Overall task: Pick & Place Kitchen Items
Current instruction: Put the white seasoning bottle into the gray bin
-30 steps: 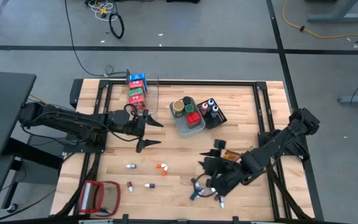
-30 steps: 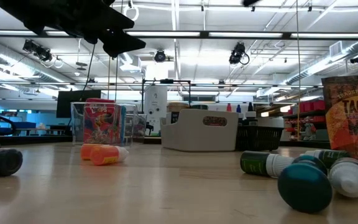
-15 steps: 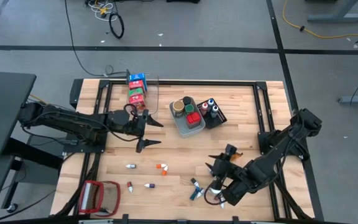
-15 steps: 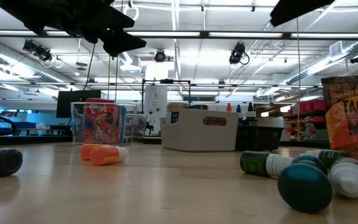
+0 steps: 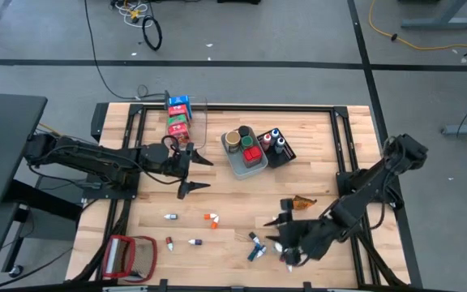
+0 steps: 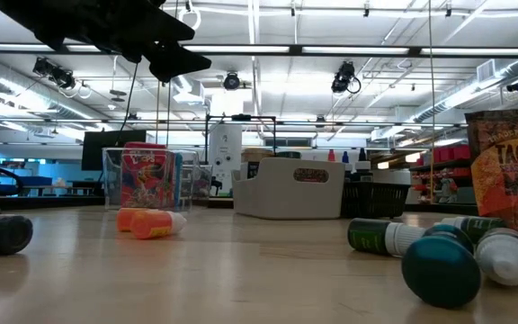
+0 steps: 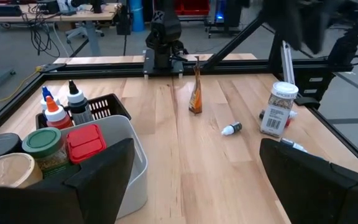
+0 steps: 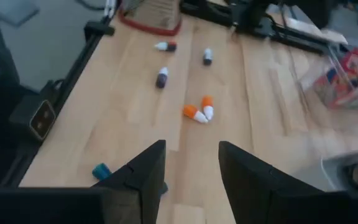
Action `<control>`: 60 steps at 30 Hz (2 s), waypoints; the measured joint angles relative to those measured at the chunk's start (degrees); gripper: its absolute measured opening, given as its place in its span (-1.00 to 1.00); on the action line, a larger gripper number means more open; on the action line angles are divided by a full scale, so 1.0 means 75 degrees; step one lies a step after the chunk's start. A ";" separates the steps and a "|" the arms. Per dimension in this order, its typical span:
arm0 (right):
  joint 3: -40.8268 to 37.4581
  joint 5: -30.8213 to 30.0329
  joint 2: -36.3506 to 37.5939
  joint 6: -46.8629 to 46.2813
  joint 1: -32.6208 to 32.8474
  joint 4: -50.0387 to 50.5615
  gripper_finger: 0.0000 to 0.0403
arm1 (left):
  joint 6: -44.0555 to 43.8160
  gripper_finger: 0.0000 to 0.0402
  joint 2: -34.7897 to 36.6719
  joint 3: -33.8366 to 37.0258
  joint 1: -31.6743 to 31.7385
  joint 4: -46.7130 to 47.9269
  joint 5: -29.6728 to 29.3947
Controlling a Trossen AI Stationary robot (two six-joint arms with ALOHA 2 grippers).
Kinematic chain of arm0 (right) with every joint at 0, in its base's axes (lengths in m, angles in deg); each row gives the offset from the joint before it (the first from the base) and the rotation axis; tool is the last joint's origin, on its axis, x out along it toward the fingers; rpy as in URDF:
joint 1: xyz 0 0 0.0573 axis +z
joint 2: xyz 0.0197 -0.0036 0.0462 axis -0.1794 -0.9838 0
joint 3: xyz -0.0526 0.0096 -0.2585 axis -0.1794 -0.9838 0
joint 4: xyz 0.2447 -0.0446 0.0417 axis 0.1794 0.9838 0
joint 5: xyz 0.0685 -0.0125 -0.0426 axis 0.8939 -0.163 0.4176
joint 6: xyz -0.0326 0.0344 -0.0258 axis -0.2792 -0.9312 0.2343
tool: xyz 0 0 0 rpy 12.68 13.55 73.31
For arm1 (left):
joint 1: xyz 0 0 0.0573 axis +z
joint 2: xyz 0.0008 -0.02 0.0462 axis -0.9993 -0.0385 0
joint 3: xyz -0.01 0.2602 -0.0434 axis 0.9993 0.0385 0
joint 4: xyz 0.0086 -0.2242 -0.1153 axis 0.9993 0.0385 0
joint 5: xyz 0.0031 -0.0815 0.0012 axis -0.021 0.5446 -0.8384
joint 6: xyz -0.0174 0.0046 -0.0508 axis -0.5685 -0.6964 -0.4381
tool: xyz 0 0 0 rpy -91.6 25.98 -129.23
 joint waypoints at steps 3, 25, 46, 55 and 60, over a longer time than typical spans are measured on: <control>-0.1235 0.0008 0.0691 -0.0247 -0.0001 -0.1466 -0.21 | 0.0000 0.77 0.0000 0.0000 0.0000 -0.0001 -0.0003; -0.4543 0.0063 0.1701 0.0421 -0.0375 -0.6233 -0.21 | 0.0000 0.77 0.0001 0.0000 -0.0001 -0.0004 -0.0002; -0.4543 0.1336 0.0985 -0.0619 -0.0121 -0.6749 0.22 | 0.0000 0.77 0.0002 0.0000 -0.0001 -0.0001 0.0000; -0.4543 0.0921 0.0216 -0.1551 0.0325 -0.6948 0.36 | 0.0000 0.77 0.0000 0.0000 -0.0002 0.0002 0.0000; -0.4538 0.0564 0.0220 -0.0444 0.0637 -0.7571 0.34 | 0.0000 0.77 0.0000 0.0000 -0.0003 0.0002 0.0000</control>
